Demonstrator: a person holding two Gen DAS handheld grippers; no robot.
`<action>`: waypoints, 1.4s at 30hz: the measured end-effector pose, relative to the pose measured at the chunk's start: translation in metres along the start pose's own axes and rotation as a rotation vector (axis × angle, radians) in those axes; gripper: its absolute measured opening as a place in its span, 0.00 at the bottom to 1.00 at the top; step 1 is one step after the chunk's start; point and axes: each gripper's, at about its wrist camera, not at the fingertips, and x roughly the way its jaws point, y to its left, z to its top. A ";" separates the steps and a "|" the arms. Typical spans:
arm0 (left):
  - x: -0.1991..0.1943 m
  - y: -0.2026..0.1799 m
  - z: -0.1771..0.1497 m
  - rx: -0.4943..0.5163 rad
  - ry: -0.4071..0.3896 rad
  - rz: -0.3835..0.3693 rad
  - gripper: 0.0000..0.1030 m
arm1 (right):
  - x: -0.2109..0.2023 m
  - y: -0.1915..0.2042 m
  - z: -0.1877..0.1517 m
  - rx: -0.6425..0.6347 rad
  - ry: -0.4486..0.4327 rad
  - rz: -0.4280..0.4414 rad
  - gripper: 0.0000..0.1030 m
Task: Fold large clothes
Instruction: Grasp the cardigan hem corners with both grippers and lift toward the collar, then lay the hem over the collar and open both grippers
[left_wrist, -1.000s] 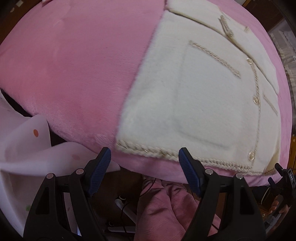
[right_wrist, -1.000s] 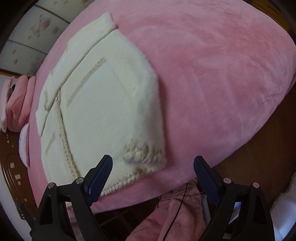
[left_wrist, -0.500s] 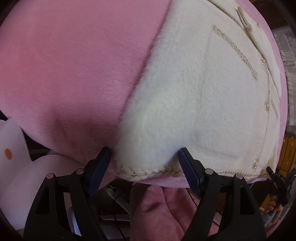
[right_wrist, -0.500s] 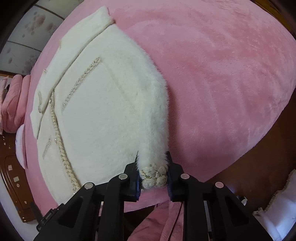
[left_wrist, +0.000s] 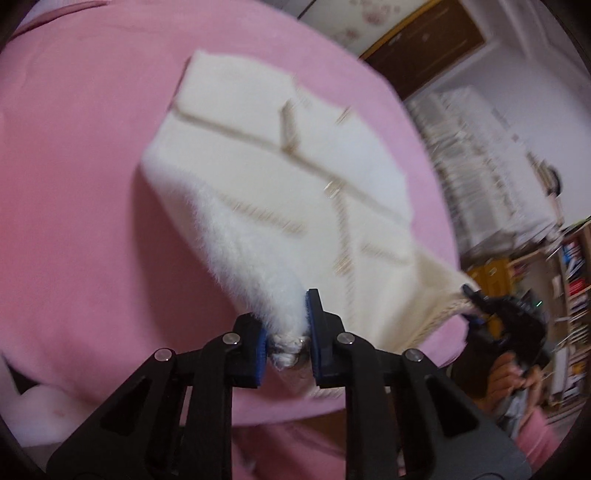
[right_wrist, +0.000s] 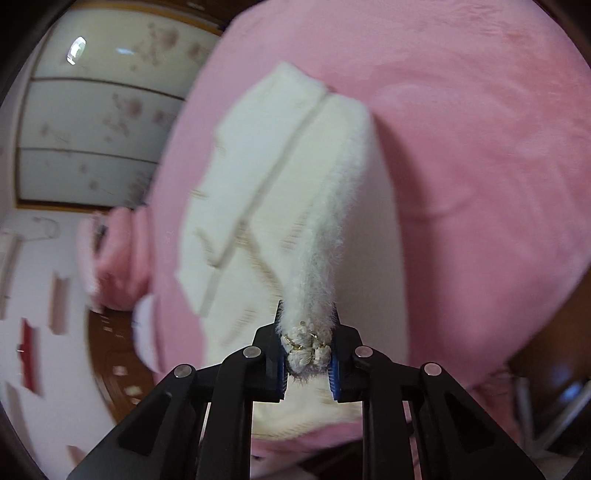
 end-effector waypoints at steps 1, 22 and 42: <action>-0.003 -0.007 0.013 -0.004 -0.035 -0.044 0.14 | 0.000 0.010 0.003 0.005 -0.008 0.071 0.16; -0.047 -0.030 0.248 -0.154 -0.458 -0.116 0.12 | -0.036 0.132 0.170 -0.029 -0.318 0.475 0.15; 0.237 0.005 0.439 -0.215 -0.242 0.435 0.19 | 0.179 0.204 0.355 -0.289 -0.164 -0.064 0.16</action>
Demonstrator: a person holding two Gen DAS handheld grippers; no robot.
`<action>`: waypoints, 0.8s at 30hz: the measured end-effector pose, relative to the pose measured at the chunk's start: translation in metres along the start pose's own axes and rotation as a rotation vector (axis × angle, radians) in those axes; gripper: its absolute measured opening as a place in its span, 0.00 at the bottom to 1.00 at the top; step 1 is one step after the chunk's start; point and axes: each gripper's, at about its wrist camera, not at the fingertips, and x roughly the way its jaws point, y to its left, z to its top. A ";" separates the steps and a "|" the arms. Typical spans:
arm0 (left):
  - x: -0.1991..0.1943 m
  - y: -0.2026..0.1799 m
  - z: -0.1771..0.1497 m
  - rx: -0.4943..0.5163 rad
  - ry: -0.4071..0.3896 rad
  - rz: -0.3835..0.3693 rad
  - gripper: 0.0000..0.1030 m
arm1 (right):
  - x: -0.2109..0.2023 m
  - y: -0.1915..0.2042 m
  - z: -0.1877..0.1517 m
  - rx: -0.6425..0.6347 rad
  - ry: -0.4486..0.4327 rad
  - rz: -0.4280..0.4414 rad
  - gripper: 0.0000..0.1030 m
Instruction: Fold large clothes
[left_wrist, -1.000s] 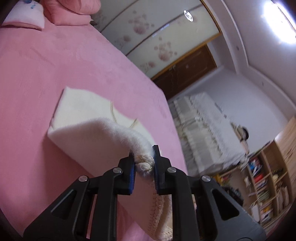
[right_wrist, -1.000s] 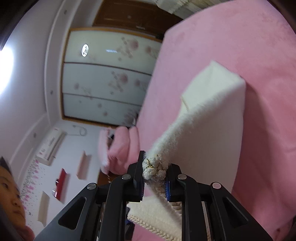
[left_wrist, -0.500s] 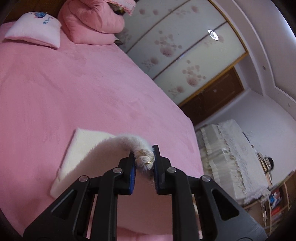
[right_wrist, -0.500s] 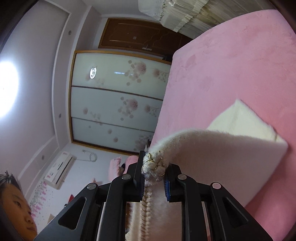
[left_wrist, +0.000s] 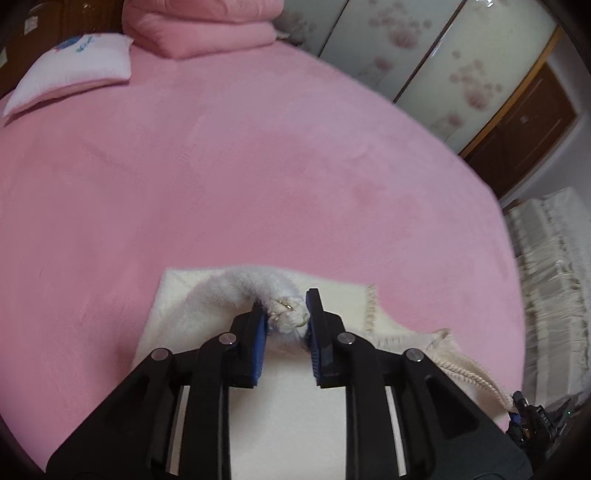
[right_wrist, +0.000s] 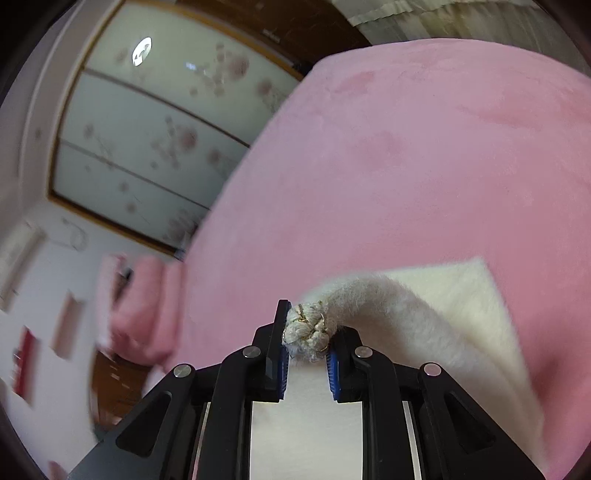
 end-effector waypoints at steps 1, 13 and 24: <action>0.009 0.002 -0.007 -0.010 0.029 0.007 0.25 | 0.007 0.001 0.002 -0.008 0.015 -0.022 0.17; 0.037 -0.073 -0.059 0.300 0.089 -0.091 0.45 | 0.024 0.049 -0.022 -0.227 0.075 0.028 0.37; 0.155 -0.115 -0.126 0.444 0.323 -0.023 0.00 | 0.141 0.112 -0.171 -0.450 0.551 0.132 0.01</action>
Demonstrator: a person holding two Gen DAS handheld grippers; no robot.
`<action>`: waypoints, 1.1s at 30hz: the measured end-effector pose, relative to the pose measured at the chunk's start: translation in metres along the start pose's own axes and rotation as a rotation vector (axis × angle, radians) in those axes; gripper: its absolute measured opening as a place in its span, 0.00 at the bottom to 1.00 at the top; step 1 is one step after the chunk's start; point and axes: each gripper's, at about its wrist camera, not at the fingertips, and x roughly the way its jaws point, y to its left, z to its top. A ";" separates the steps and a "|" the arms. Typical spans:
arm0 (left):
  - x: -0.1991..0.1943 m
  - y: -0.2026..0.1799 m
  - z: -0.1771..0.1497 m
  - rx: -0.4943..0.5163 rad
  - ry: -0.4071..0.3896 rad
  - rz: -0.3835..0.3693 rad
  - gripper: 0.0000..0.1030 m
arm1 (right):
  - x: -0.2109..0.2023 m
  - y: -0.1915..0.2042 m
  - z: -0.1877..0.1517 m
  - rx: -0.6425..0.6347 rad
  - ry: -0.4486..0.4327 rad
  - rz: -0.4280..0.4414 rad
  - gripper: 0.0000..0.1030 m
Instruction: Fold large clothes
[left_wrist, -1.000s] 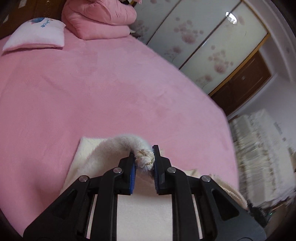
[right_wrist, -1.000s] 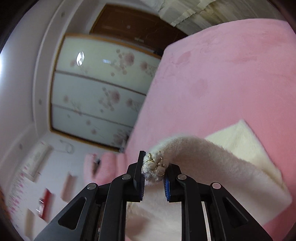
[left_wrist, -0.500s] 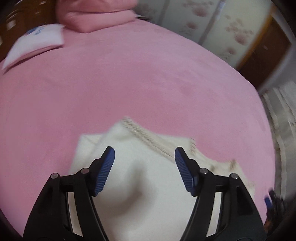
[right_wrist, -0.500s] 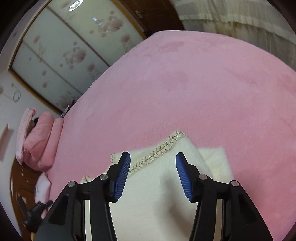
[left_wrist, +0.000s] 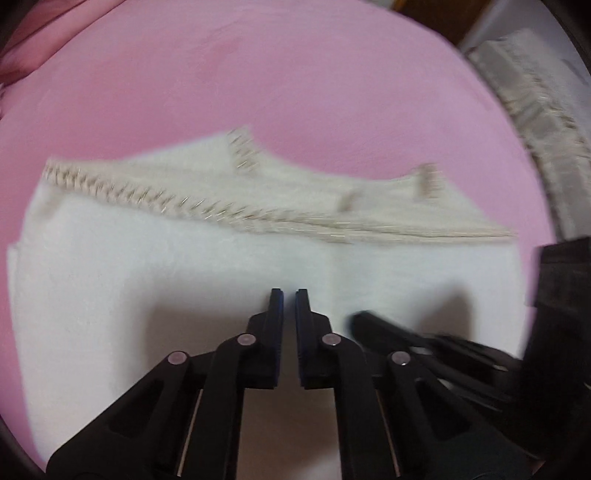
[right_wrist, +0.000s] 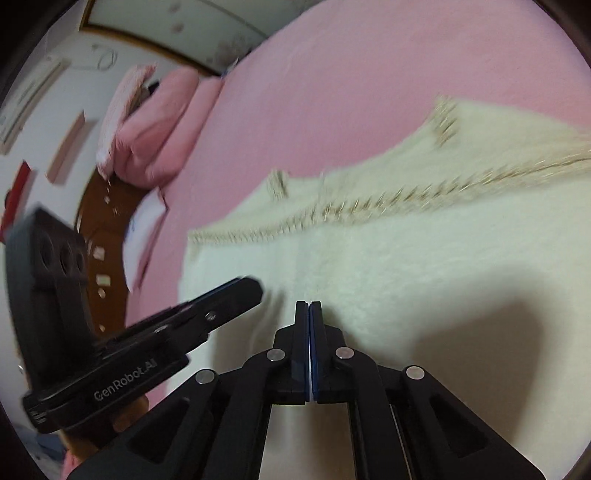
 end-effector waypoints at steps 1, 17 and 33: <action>0.012 0.007 0.002 -0.026 -0.006 -0.014 0.00 | 0.005 -0.001 -0.001 -0.017 -0.004 -0.005 0.00; 0.019 0.076 0.046 -0.050 -0.064 0.334 0.01 | -0.115 -0.211 -0.016 0.130 -0.195 -0.491 0.00; 0.007 0.024 -0.049 -0.084 0.160 0.150 0.00 | -0.020 -0.074 -0.141 0.113 0.189 0.059 0.00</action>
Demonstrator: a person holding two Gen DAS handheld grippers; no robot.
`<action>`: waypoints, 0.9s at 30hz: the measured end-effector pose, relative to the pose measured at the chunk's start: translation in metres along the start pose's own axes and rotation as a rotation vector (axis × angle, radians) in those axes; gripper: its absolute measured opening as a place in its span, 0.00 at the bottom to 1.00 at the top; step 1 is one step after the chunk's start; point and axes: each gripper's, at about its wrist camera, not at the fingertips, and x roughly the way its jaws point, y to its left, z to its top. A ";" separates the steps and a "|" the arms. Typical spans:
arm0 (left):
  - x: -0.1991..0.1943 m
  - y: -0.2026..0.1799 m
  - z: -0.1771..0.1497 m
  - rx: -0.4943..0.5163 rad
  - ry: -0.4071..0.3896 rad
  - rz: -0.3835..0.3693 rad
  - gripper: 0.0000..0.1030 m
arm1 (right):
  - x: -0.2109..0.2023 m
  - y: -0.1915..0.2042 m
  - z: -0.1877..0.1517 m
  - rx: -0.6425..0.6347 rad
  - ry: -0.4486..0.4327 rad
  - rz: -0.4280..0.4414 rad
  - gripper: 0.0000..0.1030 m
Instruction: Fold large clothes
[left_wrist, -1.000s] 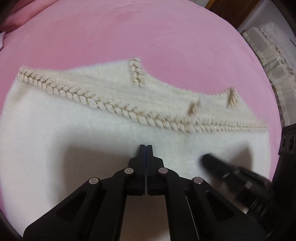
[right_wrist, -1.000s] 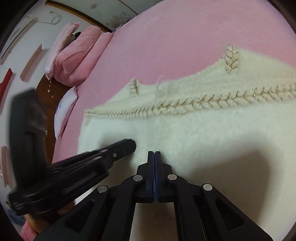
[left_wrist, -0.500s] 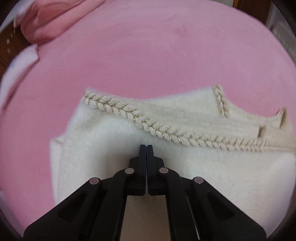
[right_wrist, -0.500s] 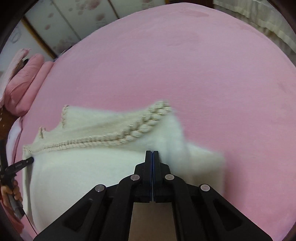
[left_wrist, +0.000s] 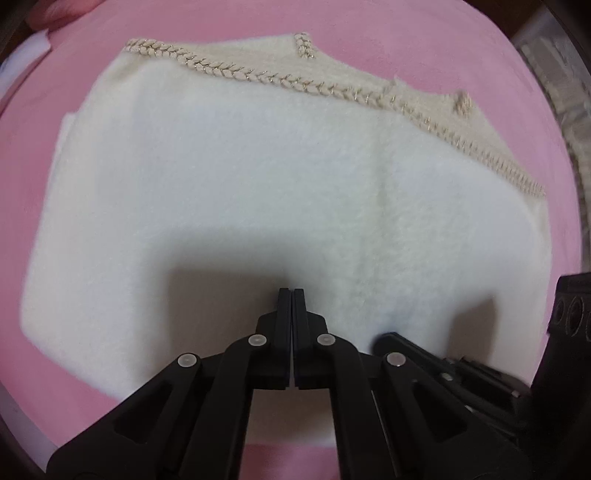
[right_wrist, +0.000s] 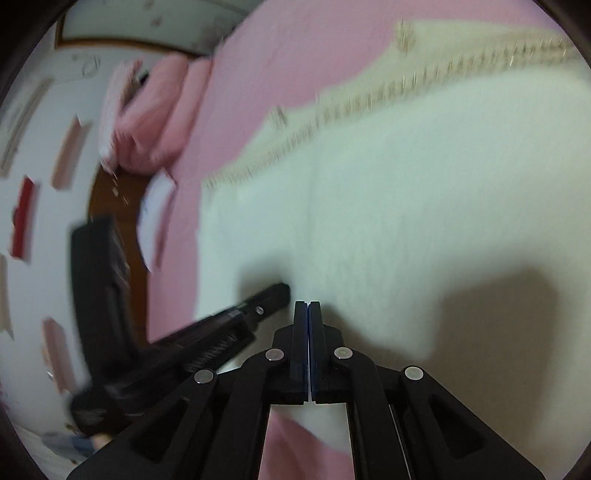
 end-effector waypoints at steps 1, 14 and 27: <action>-0.002 0.000 -0.004 0.035 -0.005 0.026 0.00 | 0.003 -0.003 -0.005 -0.032 0.006 0.008 0.00; 0.024 0.194 -0.010 -0.302 0.099 0.375 0.00 | -0.186 -0.192 -0.106 0.250 -0.115 -0.256 0.00; 0.045 0.218 -0.022 -0.295 0.084 0.267 0.00 | -0.197 -0.167 -0.129 0.468 -0.175 -0.658 0.00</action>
